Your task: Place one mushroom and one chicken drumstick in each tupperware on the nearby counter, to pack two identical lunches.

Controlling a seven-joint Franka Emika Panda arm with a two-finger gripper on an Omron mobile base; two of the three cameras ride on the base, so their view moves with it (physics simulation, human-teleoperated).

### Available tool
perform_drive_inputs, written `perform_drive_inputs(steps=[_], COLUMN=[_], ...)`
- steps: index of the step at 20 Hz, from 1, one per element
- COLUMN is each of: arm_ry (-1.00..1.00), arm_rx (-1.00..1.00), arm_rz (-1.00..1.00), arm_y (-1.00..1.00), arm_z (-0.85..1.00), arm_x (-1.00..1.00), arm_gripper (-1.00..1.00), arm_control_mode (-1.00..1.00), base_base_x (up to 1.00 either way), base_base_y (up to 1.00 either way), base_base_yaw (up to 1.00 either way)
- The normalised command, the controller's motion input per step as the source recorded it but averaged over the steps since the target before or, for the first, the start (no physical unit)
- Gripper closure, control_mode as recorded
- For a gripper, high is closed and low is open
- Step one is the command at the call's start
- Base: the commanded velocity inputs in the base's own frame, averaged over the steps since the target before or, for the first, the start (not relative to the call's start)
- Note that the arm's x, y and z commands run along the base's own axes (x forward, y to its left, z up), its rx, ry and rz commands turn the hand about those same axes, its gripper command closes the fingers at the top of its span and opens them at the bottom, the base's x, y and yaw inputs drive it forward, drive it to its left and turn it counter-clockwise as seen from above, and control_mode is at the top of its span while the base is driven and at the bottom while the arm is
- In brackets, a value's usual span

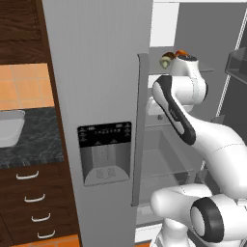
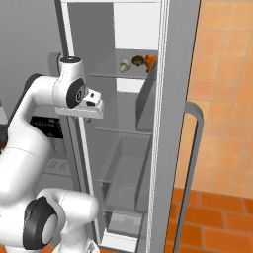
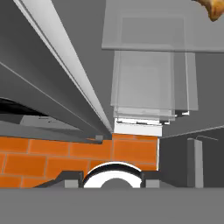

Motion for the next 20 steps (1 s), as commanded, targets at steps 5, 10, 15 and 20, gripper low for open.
perform_drive_inputs(steps=[5, 10, 15, 20], arm_ry=[-0.04, -0.35, -0.3, -0.19], arm_rx=[0.0, 0.05, 0.01, 0.0], arm_rz=[-0.03, -0.11, -0.06, -0.07], arm_y=[-0.11, -0.45, -0.21, -0.31], arm_z=[0.02, 0.41, 0.82, 0.98], arm_x=[-0.05, 0.0, 0.07, 0.38], arm_gripper=[-1.0, -1.0, -1.0, -1.0], arm_control_mode=[-1.0, -1.0, -1.0, -1.0], base_base_x=[0.0, 0.0, 0.0, 0.0], base_base_y=[0.0, 0.0, 0.0, 0.0], base_base_yaw=[0.0, 0.0, 0.0, 0.0])
